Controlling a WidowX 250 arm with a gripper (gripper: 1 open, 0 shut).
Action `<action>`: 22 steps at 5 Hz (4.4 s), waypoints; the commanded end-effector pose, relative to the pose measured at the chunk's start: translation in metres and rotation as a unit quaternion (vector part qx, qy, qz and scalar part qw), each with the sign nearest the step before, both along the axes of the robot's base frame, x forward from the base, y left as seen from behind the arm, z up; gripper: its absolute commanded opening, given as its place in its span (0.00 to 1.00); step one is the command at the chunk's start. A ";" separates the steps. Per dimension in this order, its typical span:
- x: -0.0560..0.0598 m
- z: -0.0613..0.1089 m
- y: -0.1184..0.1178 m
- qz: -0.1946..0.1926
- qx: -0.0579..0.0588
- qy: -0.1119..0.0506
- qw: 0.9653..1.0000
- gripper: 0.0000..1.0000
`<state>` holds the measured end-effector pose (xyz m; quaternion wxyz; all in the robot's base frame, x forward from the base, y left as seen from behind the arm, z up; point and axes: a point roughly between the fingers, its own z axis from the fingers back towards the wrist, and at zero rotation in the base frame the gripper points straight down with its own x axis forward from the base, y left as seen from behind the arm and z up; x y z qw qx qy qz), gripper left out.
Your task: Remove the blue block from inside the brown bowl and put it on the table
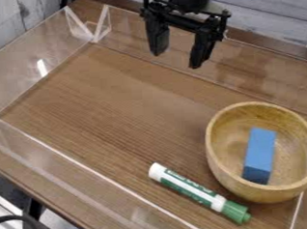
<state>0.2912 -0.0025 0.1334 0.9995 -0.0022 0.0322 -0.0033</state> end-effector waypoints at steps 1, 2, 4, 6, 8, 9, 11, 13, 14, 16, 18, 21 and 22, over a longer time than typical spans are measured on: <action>-0.004 -0.005 -0.009 0.005 -0.002 0.005 1.000 1.00; -0.013 -0.005 -0.033 0.017 -0.006 0.000 1.000 1.00; -0.021 -0.006 -0.067 0.035 -0.014 -0.010 0.999 1.00; -0.024 -0.013 -0.094 0.034 -0.026 -0.030 0.999 1.00; -0.026 -0.022 -0.116 0.033 -0.037 -0.044 0.998 1.00; -0.026 -0.027 -0.120 0.032 -0.040 -0.045 0.998 1.00; -0.026 -0.040 -0.127 0.030 -0.046 -0.047 0.997 1.00; -0.025 -0.052 -0.133 0.033 -0.055 -0.050 0.997 1.00; -0.023 -0.056 -0.135 0.033 -0.058 -0.053 0.996 1.00; -0.021 -0.064 -0.139 0.033 -0.065 -0.064 0.995 1.00; -0.020 -0.066 -0.140 0.035 -0.067 -0.070 0.995 1.00; -0.020 -0.074 -0.142 0.039 -0.069 -0.077 0.994 1.00; -0.020 -0.082 -0.142 0.041 -0.070 -0.079 0.994 1.00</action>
